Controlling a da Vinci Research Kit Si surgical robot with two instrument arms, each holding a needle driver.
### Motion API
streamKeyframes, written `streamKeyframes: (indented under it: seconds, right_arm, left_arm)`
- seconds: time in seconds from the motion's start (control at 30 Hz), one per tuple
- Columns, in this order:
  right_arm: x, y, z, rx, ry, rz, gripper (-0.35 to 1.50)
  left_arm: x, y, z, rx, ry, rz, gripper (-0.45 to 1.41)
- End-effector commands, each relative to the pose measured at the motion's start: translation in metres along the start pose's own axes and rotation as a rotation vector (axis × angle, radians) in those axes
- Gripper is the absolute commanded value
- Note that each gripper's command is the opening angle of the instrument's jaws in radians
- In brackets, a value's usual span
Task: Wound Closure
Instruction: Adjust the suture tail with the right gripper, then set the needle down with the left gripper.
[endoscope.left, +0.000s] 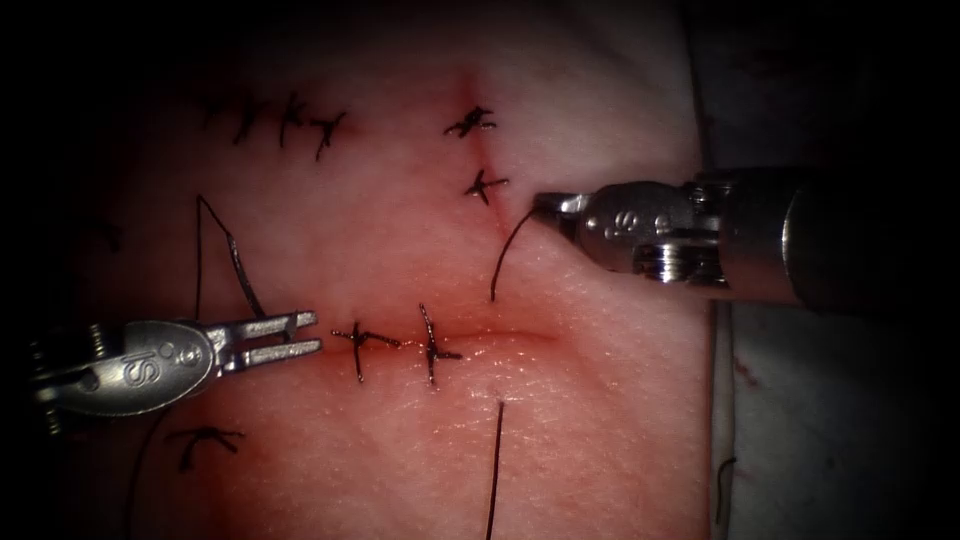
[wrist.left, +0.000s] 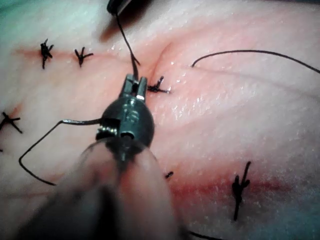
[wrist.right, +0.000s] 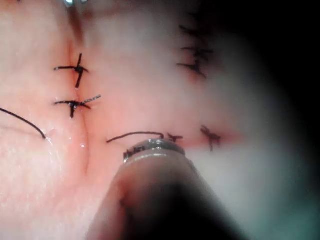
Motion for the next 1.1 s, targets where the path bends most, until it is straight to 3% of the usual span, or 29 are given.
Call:
streamKeyframes:
  seconds: [0.03,0.43,0.67,0.73,0.77,0.8,0.83,0.87,0.97,1.0,1.1]
  right_arm:
    - [0.0012,0.0009,0.0011,-0.005,0.005,-0.014,-0.35]
    - [0.0031,0.0023,0.0015,-0.024,0.027,-0.033,-0.35]
    - [0.0037,0.0022,0.0017,-0.018,0.043,-0.058,-0.33]
    - [0.0034,0.0022,0.0015,-0.016,0.045,-0.060,0.26]
    - [0.0032,0.0023,0.0014,-0.015,0.046,-0.062,0.74]
    - [0.0032,0.0023,0.0014,-0.015,0.046,-0.062,0.74]
    - [0.0030,0.0027,0.0012,0.000,0.070,-0.064,1.16]
    - [0.0028,0.0031,0.0011,0.016,0.096,-0.066,1.28]
    - [0.0023,0.0038,0.0005,0.023,0.122,-0.077,1.40]
    - [0.0017,0.0048,-0.0005,-0.022,0.167,-0.107,1.48]
    - [0.0008,0.0066,-0.0025,-0.055,0.204,-0.160,1.48]
  left_arm:
    - [-0.0004,-0.0002,0.0009,0.000,0.002,0.002,-0.45]
    - [-0.0019,-0.0019,0.0025,0.013,-0.004,0.003,-0.45]
    - [-0.0034,-0.0048,0.0067,0.049,-0.057,0.010,-0.45]
    - [-0.0036,-0.0055,0.0074,0.060,-0.067,0.019,-0.45]
    - [-0.0037,-0.0058,0.0077,0.065,-0.073,0.024,-0.45]
    - [-0.0037,-0.0058,0.0077,0.065,-0.073,0.024,-0.45]
    - [-0.0040,-0.0064,0.0082,0.078,-0.088,0.052,-0.45]
    - [-0.0041,-0.0067,0.0085,0.083,-0.094,0.057,-0.45]
    - [-0.0044,-0.0073,0.0091,0.092,-0.105,0.062,-0.45]
    - [-0.0048,-0.0077,0.0097,0.089,-0.114,0.065,-0.45]
    - [-0.0057,-0.0084,0.0111,0.076,-0.141,0.073,-0.45]
